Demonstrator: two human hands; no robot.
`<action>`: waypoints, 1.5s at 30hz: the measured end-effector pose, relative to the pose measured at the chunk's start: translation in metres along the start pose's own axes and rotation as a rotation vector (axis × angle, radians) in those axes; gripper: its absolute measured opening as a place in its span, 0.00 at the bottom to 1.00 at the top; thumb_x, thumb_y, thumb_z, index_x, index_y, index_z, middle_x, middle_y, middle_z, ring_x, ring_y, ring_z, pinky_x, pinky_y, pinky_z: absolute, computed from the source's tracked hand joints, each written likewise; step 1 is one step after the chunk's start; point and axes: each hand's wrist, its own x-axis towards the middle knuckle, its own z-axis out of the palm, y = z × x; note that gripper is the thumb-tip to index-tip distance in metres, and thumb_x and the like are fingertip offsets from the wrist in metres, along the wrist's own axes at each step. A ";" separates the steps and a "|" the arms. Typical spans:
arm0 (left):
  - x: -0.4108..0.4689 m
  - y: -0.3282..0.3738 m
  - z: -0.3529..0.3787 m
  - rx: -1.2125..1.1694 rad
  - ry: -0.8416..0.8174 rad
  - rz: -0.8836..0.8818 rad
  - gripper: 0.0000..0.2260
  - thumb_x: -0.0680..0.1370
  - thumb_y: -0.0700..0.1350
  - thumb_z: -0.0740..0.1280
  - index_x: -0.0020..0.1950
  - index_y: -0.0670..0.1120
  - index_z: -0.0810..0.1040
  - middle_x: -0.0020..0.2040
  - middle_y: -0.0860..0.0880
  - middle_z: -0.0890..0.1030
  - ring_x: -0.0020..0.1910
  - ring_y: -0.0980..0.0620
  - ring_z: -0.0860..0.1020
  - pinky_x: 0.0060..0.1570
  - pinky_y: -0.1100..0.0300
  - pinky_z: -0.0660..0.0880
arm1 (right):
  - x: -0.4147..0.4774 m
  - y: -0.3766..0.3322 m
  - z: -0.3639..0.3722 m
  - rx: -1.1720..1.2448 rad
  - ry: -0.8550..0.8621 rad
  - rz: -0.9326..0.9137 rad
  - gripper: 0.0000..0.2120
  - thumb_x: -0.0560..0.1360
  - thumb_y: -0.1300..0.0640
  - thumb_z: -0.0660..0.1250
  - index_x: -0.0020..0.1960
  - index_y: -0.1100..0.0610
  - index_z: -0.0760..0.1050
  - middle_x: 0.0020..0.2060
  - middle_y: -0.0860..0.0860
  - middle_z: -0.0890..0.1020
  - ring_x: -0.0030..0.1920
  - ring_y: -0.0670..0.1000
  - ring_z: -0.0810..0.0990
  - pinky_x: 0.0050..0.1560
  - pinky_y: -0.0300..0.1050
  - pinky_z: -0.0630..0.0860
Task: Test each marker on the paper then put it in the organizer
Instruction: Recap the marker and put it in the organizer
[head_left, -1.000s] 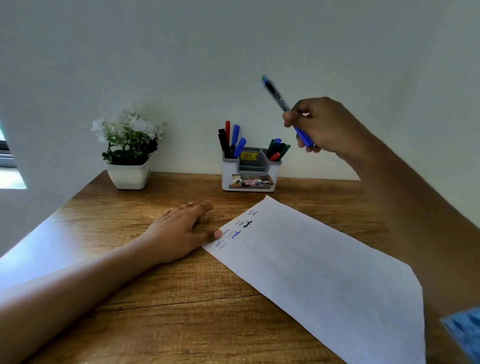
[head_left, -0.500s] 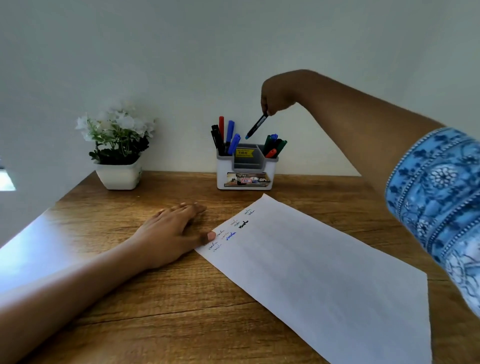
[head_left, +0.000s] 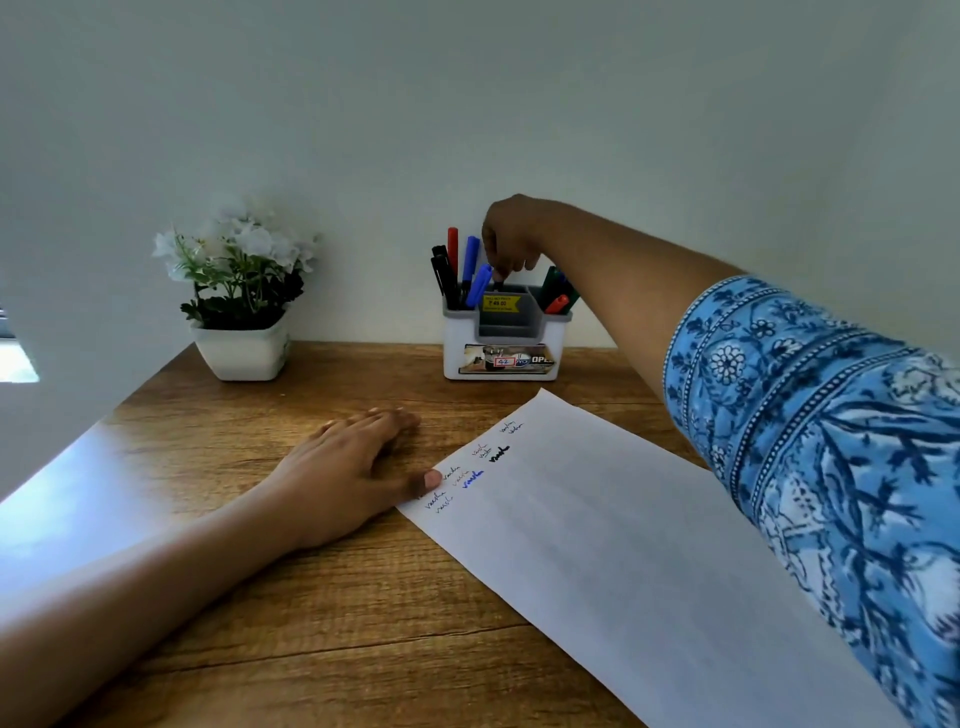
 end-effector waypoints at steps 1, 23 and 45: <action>0.000 0.000 0.000 -0.003 0.003 0.004 0.34 0.71 0.69 0.57 0.75 0.59 0.55 0.77 0.55 0.58 0.75 0.54 0.57 0.73 0.54 0.54 | 0.000 0.000 0.001 0.011 0.013 -0.008 0.17 0.71 0.58 0.73 0.56 0.65 0.78 0.52 0.58 0.83 0.49 0.54 0.81 0.52 0.46 0.78; -0.011 0.006 -0.002 0.060 0.073 0.018 0.26 0.76 0.64 0.58 0.72 0.58 0.62 0.71 0.53 0.70 0.68 0.51 0.69 0.64 0.52 0.68 | -0.246 0.016 0.117 0.417 0.055 0.008 0.13 0.75 0.44 0.64 0.55 0.49 0.78 0.55 0.48 0.79 0.53 0.47 0.75 0.49 0.41 0.71; -0.017 -0.007 0.008 0.086 -0.019 0.140 0.43 0.63 0.80 0.45 0.75 0.62 0.50 0.75 0.65 0.48 0.75 0.62 0.47 0.75 0.54 0.46 | -0.255 -0.006 0.146 0.378 -0.044 -0.032 0.36 0.71 0.29 0.36 0.75 0.41 0.50 0.77 0.42 0.53 0.76 0.45 0.52 0.75 0.51 0.46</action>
